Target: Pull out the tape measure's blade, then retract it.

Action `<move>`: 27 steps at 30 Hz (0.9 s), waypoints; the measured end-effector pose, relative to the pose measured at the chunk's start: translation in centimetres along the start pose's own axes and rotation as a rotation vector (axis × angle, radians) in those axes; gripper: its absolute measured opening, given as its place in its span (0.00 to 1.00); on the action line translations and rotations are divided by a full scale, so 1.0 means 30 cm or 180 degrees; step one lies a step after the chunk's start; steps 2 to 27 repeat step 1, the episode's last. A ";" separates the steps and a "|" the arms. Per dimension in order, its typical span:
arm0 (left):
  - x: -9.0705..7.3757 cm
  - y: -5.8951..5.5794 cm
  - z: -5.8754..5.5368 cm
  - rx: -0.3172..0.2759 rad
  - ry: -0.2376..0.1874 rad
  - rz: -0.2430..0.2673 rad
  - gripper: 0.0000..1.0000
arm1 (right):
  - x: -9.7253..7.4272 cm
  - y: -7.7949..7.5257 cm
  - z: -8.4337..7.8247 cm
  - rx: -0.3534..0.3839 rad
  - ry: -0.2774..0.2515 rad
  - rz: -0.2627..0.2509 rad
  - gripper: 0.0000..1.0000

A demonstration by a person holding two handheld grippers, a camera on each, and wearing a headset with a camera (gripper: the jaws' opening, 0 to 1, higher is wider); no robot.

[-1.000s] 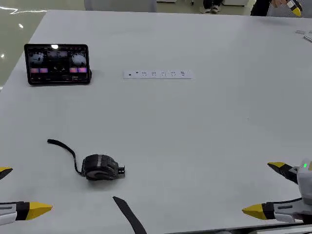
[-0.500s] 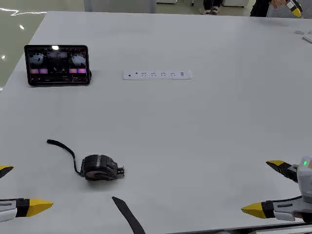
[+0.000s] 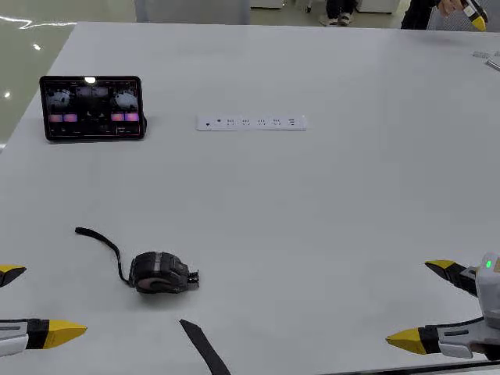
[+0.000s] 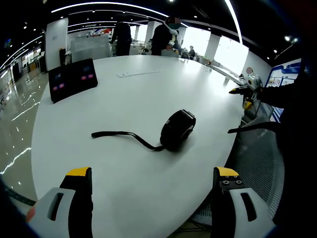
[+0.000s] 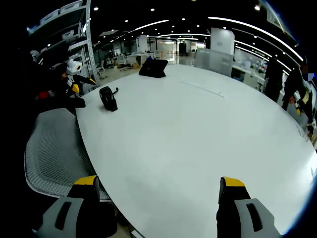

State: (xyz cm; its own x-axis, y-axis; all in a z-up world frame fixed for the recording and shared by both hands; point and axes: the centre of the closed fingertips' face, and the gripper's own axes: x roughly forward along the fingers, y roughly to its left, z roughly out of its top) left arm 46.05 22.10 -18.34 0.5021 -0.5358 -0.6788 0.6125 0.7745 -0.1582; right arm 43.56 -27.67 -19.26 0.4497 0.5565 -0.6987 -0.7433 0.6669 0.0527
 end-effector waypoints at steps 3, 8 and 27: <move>-0.001 -0.001 0.000 -0.0002 0.0009 -0.0008 0.99 | 0.001 0.000 0.001 0.0004 -0.0005 0.0001 0.99; -0.001 -0.001 0.000 -0.0002 0.0009 -0.0008 0.99 | 0.001 0.000 0.001 0.0004 -0.0005 0.0001 0.99; -0.001 -0.001 0.000 -0.0002 0.0009 -0.0008 0.99 | 0.001 0.000 0.001 0.0004 -0.0005 0.0001 0.99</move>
